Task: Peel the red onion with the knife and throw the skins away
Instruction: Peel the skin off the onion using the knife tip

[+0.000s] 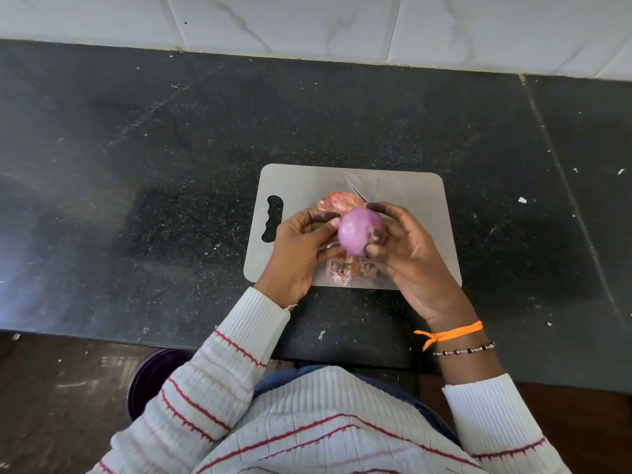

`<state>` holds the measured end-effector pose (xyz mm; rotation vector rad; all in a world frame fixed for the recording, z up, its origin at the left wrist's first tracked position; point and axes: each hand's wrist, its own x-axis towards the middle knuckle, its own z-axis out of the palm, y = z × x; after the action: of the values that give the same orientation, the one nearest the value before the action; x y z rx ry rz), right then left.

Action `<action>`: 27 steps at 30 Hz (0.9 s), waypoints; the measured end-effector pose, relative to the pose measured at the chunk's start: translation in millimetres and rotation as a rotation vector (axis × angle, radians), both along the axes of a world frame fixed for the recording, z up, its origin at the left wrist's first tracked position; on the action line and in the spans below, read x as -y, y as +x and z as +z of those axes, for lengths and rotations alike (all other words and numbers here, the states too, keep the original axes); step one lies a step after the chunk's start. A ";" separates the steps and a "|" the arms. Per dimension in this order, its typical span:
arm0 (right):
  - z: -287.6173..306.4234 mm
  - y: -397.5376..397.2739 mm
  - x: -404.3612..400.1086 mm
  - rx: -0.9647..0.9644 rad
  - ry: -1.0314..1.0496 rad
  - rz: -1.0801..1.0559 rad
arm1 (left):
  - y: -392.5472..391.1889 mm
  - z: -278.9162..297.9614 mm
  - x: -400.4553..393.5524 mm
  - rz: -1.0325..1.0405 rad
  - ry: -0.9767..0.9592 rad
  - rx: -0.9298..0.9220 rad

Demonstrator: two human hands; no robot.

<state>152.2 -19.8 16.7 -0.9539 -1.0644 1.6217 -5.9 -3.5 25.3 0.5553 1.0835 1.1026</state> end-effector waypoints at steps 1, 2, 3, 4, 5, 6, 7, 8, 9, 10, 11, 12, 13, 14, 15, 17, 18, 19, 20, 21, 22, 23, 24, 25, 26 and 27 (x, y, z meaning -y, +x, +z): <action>0.8 -0.4 0.5 -0.085 -0.036 0.008 | 1.0 -0.8 0.8 0.004 0.007 0.000; 1.5 -1.2 0.7 -0.143 -0.069 0.011 | 2.1 -1.3 1.3 0.003 0.023 -0.003; 2.4 -2.2 0.7 -0.180 -0.095 0.012 | 2.9 -0.9 1.9 -0.002 0.043 -0.007; 2.6 -2.9 0.7 -0.206 -0.118 0.007 | 3.3 -0.1 2.5 -0.012 0.065 -0.013; 2.2 -3.4 0.7 -0.226 -0.140 -0.002 | 3.4 0.5 3.0 -0.028 0.087 -0.025; 1.8 -3.8 0.6 -0.241 -0.164 -0.010 | 3.5 0.7 3.5 -0.047 0.108 -0.046; 1.7 -3.5 0.3 -0.255 -0.187 -0.016 | 3.8 1.2 4.1 -0.065 0.127 -0.069; 1.9 -3.3 0.1 -0.261 -0.200 -0.019 | 4.1 1.3 4.5 -0.077 0.142 -0.084; 1.1 -2.6 -0.5 -0.260 -0.203 -0.018 | 4.6 1.4 5.0 -0.084 0.152 -0.088; -0.3 -1.4 -0.8 -0.263 -0.200 -0.009 | 5.0 1.4 5.0 -0.089 0.158 -0.095; -1.0 -0.8 -1.0 -0.270 -0.199 0.003 | 5.1 1.8 4.9 -0.096 0.163 -0.109; -1.1 -0.8 -0.7 -0.281 -0.207 0.009 | 4.9 2.0 4.9 -0.104 0.169 -0.133; -1.4 -1.1 -0.7 -0.282 -0.222 0.005 | 4.4 2.2 4.9 -0.118 0.182 -0.168; -1.1 -2.1 -0.6 -0.272 -0.242 -0.010 | 4.0 2.4 5.2 -0.137 0.201 -0.217; 0.0 -2.9 -0.2 -0.245 -0.263 -0.034 | 3.8 2.4 5.6 -0.161 0.220 -0.272; -0.3 -3.0 0.5 -0.173 -0.288 -0.092 | 4.7 2.5 6.6 -0.202 0.249 -0.360; -1.2 -2.5 0.8 -0.141 -0.296 -0.111 | 5.7 2.4 7.3 -0.212 0.256 -0.387; -1.3 -1.5 1.0 -0.123 -0.303 -0.127 | 6.7 2.5 7.8 -0.212 0.262 -0.407; -1.0 -0.9 1.3 -0.121 -0.309 -0.138 | 7.5 2.3 7.9 -0.203 0.266 -0.424; -1.0 0.0 1.5 -0.121 -0.313 -0.144 | 8.1 2.2 8.0 -0.190 0.267 -0.435; -0.3 1.1 2.0 -0.117 -0.312 -0.151 | 8.5 2.2 8.1 -0.179 0.267 -0.444; 1.4 1.7 2.1 -0.098 -0.295 -0.157 | 8.9 2.1 8.3 -0.174 0.270 -0.457; 3.0 2.0 1.9 -0.062 -0.261 -0.164 | 9.2 2.1 8.4 -0.172 0.276 -0.476; 3.0 2.7 1.4 -0.006 -0.222 -0.177 | 9.4 1.8 8.4 -0.173 0.278 -0.499; 3.2 3.8 0.6 0.061 -0.181 -0.194 | 9.6 1.3 8.0 -0.175 0.277 -0.523; 2.6 5.8 -0.5 0.141 -0.142 -0.213 | 9.9 0.9 7.7 -0.179 0.275 -0.549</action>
<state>158.0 -19.3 19.3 -1.2479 -0.9149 1.4856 3.9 -11.2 26.2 1.2003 1.3244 0.9686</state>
